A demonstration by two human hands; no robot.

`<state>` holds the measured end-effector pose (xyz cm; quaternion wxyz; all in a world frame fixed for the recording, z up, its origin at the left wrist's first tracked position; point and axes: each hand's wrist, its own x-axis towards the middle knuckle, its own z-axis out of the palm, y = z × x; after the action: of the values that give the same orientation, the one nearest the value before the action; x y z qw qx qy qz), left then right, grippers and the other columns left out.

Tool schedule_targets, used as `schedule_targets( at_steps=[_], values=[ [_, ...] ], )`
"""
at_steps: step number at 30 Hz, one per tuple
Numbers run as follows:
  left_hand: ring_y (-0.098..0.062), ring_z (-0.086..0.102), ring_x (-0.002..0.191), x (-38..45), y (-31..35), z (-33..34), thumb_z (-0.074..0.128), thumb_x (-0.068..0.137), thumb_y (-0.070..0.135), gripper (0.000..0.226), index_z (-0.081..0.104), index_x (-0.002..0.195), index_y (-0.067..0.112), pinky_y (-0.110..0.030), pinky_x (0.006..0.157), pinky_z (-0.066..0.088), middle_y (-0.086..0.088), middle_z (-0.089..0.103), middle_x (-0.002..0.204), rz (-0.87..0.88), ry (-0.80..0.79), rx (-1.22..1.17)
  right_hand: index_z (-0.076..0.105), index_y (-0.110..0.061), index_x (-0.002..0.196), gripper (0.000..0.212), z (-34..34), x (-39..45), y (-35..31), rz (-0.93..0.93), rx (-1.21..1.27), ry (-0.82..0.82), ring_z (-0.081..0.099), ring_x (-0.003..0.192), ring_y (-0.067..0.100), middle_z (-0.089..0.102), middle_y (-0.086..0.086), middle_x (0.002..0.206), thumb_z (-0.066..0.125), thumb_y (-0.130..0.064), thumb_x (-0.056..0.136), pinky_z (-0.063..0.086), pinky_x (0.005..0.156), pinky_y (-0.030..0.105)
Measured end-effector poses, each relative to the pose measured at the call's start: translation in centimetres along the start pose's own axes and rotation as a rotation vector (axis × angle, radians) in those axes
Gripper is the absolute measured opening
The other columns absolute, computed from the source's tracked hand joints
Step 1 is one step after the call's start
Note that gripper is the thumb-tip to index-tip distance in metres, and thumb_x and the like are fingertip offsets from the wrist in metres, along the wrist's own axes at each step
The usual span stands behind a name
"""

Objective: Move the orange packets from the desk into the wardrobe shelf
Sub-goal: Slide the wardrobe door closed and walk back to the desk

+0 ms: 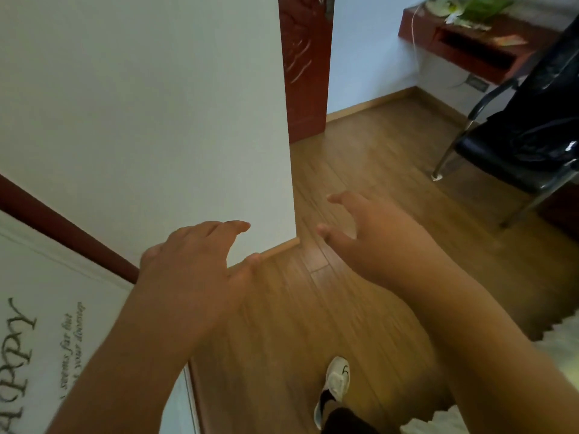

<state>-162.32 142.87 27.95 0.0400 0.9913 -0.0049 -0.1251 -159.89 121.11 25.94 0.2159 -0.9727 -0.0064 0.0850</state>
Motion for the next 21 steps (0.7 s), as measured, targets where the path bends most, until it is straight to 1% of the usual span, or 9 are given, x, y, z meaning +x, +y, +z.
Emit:
schedule_targets(
  at_steps=[2, 3, 6, 8, 12, 14, 16, 19, 21],
  values=[
    [-0.016, 0.036, 0.147, 2.6, 2.3, -1.7, 0.019, 0.076, 0.075, 0.081, 0.025, 0.152, 0.049, -0.048, 0.117, 0.033, 0.014, 0.032, 0.162, 0.002, 0.025, -0.001, 0.04, -0.035, 0.155, 0.063, -1.6, 2.9, 1.0, -0.021, 0.007, 0.024, 0.057, 0.135, 0.017, 0.051, -0.008, 0.155, 0.052, -0.061, 0.099, 0.049, 0.108, 0.042],
    [-0.016, 0.036, 0.147, 3.8, 3.4, -2.5, 0.017, 0.073, 0.075, 0.083, 0.026, 0.152, 0.049, -0.047, 0.118, 0.033, 0.014, 0.033, 0.162, 0.011, 0.044, -0.011, 0.04, -0.036, 0.155, 0.063, -2.4, 4.2, 1.5, -0.03, 0.011, 0.032, 0.056, 0.136, 0.017, 0.05, -0.008, 0.156, 0.052, -0.062, 0.099, 0.049, 0.108, 0.041],
    [-0.014, 0.035, 0.147, 7.1, 6.7, -4.1, 0.016, 0.073, 0.074, 0.082, 0.027, 0.151, 0.049, -0.044, 0.119, 0.03, 0.016, 0.033, 0.161, 0.046, 0.093, -0.041, 0.042, -0.035, 0.153, 0.06, -4.7, 7.3, 3.1, -0.04, 0.011, 0.047, 0.056, 0.133, 0.016, 0.052, -0.008, 0.153, 0.052, -0.061, 0.1, 0.05, 0.105, 0.038],
    [-0.014, 0.035, 0.147, 9.4, 8.6, -4.4, 0.018, 0.075, 0.075, 0.08, 0.027, 0.151, 0.05, -0.043, 0.12, 0.029, 0.018, 0.032, 0.161, 0.077, 0.099, -0.047, 0.04, -0.035, 0.154, 0.061, -6.2, 9.0, 4.5, -0.02, 0.012, 0.054, 0.055, 0.136, 0.016, 0.049, -0.008, 0.156, 0.051, -0.06, 0.1, 0.048, 0.107, 0.038],
    [-0.011, 0.035, 0.147, 14.2, 12.4, -4.4, 0.022, 0.082, 0.076, 0.074, 0.028, 0.15, 0.049, -0.039, 0.119, 0.029, 0.02, 0.032, 0.161, 0.17, 0.054, -0.031, 0.036, -0.039, 0.154, 0.064, -8.8, 11.1, 8.4, 0.074, -0.001, 0.075, 0.052, 0.139, 0.017, 0.046, -0.01, 0.159, 0.053, -0.062, 0.097, 0.047, 0.11, 0.042],
    [-0.01, 0.037, 0.145, 16.8, 14.7, -4.3, 0.031, 0.09, 0.074, 0.066, 0.03, 0.15, 0.048, -0.039, 0.118, 0.031, 0.02, 0.035, 0.159, 0.242, 0.059, -0.016, 0.035, -0.04, 0.154, 0.064, -9.9, 11.6, 10.5, 0.134, -0.01, 0.089, 0.05, 0.141, 0.016, 0.043, -0.01, 0.16, 0.051, -0.064, 0.096, 0.047, 0.112, 0.043],
    [-0.011, 0.038, 0.144, 19.3, 17.0, -4.3, 0.037, 0.093, 0.071, 0.062, 0.03, 0.15, 0.047, -0.039, 0.116, 0.033, 0.019, 0.037, 0.158, 0.322, 0.062, -0.017, 0.035, -0.04, 0.155, 0.064, -11.1, 12.2, 12.4, 0.203, -0.015, 0.104, 0.048, 0.143, 0.016, 0.042, -0.011, 0.161, 0.051, -0.063, 0.097, 0.045, 0.113, 0.044],
    [-0.01, 0.04, 0.142, 22.7, 20.3, -4.6, 0.039, 0.094, 0.069, 0.06, 0.032, 0.149, 0.047, -0.04, 0.114, 0.036, 0.018, 0.04, 0.156, 0.449, 0.059, -0.032, 0.033, -0.04, 0.156, 0.064, -12.4, 13.4, 14.8, 0.318, -0.008, 0.111, 0.045, 0.144, 0.017, 0.039, -0.011, 0.162, 0.052, -0.061, 0.098, 0.044, 0.115, 0.044],
    [-0.009, 0.039, 0.142, 25.0, 22.2, -4.8, 0.039, 0.094, 0.069, 0.06, 0.032, 0.149, 0.047, -0.04, 0.114, 0.035, 0.02, 0.041, 0.154, 0.525, 0.053, -0.043, 0.032, -0.042, 0.156, 0.064, -13.2, 14.6, 16.1, 0.377, 0.001, 0.127, 0.046, 0.143, 0.016, 0.038, -0.011, 0.162, 0.052, -0.061, 0.098, 0.045, 0.114, 0.043]
  ],
)
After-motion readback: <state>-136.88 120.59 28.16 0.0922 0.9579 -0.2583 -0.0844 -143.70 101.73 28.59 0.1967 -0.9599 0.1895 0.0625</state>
